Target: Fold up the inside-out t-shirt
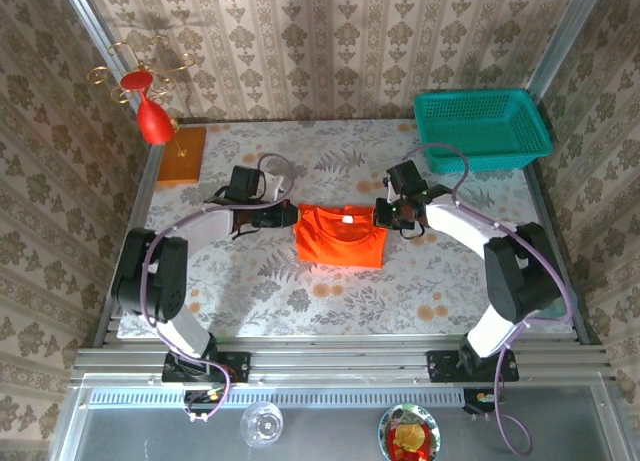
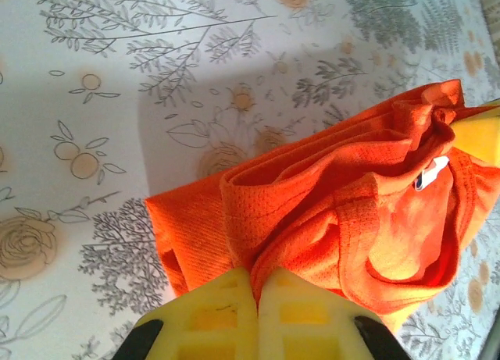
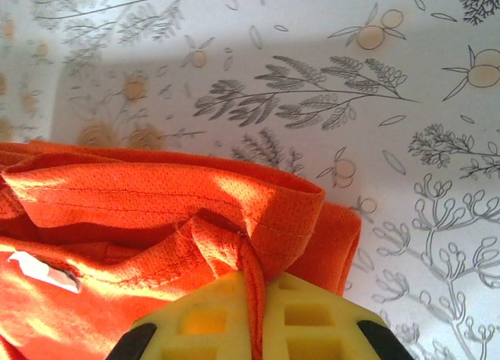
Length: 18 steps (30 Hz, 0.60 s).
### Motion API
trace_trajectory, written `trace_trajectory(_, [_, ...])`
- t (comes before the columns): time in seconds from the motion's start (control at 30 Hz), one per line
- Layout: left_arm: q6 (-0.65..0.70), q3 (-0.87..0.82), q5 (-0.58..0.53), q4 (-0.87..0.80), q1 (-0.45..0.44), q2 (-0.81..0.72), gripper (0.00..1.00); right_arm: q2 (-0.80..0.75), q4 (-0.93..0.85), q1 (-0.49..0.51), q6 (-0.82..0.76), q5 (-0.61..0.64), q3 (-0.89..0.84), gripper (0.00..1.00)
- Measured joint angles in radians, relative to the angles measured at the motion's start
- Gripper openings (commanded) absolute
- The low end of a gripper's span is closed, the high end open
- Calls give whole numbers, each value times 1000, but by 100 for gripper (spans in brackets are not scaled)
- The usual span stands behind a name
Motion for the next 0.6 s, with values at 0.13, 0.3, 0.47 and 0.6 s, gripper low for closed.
trace_trajectory(0.13, [0,50,17,5,6,93,0,60,1,-15,10,10,6,0])
trace_trajectory(0.3, [0,106,54,29,5,202,0,103,2,-22,11,44,7,0])
trace_trajectory(0.47, [0,140,57,44,5,268,6,132,20,-23,11,56,7,0])
trace_trajectory(0.6, [8,151,55,43,5,277,22,133,25,-23,11,59,7,0])
